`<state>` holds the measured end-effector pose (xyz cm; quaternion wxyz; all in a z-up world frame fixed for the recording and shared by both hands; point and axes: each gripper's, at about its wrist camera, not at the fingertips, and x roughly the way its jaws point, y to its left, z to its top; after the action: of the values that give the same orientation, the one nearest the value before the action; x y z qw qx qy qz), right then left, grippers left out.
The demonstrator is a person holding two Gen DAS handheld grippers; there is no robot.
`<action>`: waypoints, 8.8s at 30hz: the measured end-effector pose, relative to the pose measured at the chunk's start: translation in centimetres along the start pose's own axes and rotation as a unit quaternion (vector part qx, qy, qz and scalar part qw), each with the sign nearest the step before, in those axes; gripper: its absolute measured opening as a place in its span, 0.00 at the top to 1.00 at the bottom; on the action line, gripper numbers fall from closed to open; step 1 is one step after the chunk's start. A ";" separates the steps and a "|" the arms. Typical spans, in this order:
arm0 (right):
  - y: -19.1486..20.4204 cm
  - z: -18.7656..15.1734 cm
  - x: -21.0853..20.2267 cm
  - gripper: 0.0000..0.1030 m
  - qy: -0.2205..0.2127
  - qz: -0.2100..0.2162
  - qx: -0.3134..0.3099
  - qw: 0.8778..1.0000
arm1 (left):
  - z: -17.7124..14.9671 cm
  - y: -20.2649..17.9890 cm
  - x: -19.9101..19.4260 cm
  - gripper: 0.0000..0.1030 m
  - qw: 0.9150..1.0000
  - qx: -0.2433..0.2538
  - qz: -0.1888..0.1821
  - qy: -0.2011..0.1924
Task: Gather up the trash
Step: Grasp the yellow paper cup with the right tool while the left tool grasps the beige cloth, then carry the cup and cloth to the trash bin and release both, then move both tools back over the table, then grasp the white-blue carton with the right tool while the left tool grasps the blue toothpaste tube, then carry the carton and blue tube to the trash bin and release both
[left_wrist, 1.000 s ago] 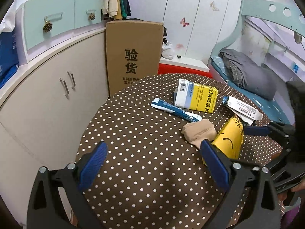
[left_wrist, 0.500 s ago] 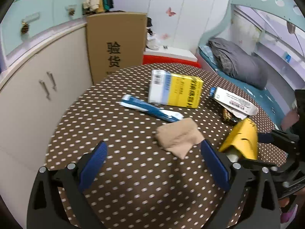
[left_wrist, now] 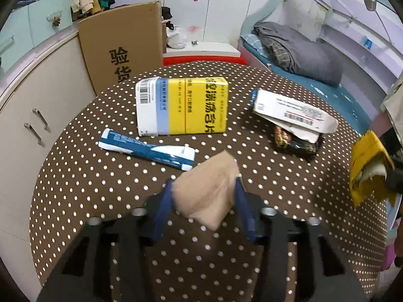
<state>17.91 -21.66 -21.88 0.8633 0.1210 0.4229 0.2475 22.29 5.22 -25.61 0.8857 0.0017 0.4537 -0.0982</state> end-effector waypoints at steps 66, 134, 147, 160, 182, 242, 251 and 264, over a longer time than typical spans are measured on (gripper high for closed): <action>-34.9 -8.5 -9.0 0.06 -0.109 -0.184 0.423 0.880 | 8.7 -40.8 10.9 0.63 0.949 0.230 -0.205 0.072; 1.1 6.4 -2.9 0.06 -0.060 -0.108 -0.009 0.992 | 5.2 -6.2 -8.7 0.09 0.987 0.006 -0.060 -0.147; 3.9 6.9 6.6 0.06 0.027 -0.089 -0.120 0.988 | 2.4 1.6 -5.1 0.09 0.994 -0.064 0.023 -0.088; 3.1 6.6 10.2 0.18 0.063 -0.096 -0.181 0.977 | 2.6 4.2 -0.5 0.09 0.987 -0.124 0.101 -0.033; 1.8 5.8 9.9 0.72 0.056 -0.054 -0.145 0.986 | 2.3 5.8 1.9 0.81 0.993 -0.088 0.078 0.005; -29.2 -3.1 -6.7 0.75 -0.047 -0.165 0.280 0.945 | 10.1 -32.4 1.9 0.90 0.962 0.151 -0.225 -0.011; -33.5 -5.8 -6.6 0.25 -0.077 -0.164 0.354 0.917 | 9.5 -37.4 7.4 0.90 0.957 0.186 -0.218 0.045; -32.0 -5.6 -14.2 0.06 -0.168 -0.187 0.344 0.905 | 8.7 -41.6 13.1 0.10 0.955 0.193 -0.204 0.099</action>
<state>16.48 -56.37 -29.21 0.8565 0.3690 0.3458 -0.1033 29.44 -38.62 -27.39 0.7805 0.0895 0.5022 -0.3612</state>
